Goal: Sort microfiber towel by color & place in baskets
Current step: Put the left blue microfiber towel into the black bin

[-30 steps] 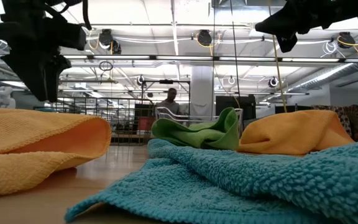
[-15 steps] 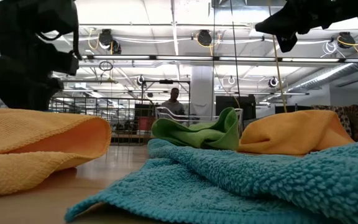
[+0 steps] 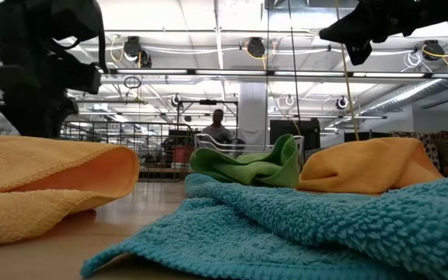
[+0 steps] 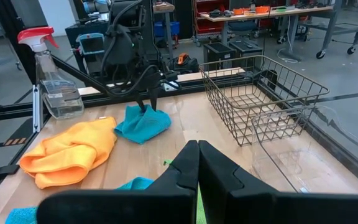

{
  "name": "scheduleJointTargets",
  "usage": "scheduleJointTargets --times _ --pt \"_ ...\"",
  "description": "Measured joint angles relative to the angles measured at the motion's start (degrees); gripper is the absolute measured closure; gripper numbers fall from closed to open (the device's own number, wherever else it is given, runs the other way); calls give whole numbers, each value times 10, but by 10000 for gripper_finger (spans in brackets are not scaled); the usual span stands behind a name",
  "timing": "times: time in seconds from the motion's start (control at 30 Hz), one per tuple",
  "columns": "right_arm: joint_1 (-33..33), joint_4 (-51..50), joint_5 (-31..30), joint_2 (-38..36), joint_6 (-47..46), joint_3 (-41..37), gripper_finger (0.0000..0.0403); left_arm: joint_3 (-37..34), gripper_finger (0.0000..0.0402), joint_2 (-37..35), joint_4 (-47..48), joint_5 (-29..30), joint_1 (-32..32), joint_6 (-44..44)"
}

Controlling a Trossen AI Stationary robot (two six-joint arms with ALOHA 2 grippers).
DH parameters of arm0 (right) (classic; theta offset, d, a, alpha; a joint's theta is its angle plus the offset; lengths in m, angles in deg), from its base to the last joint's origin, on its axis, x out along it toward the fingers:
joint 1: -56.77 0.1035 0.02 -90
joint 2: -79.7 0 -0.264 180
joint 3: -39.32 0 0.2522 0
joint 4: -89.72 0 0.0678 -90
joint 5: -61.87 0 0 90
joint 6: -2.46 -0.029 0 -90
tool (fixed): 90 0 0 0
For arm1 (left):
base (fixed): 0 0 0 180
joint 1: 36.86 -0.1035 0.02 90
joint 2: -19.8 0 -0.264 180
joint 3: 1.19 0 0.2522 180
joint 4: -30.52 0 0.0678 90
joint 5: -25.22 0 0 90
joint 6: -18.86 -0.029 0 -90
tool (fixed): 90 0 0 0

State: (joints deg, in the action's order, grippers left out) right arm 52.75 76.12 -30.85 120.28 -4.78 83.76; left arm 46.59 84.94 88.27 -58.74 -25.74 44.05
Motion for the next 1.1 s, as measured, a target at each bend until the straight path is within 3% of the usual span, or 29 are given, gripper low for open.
scheduleJointTargets --times 0.4,1.1 --pt "0 0 0 0 2 0 403 0 393 0 -18 0 0 0" --pt "0 0 0 0 4 0 403 0 391 0 -16 10 0 16"
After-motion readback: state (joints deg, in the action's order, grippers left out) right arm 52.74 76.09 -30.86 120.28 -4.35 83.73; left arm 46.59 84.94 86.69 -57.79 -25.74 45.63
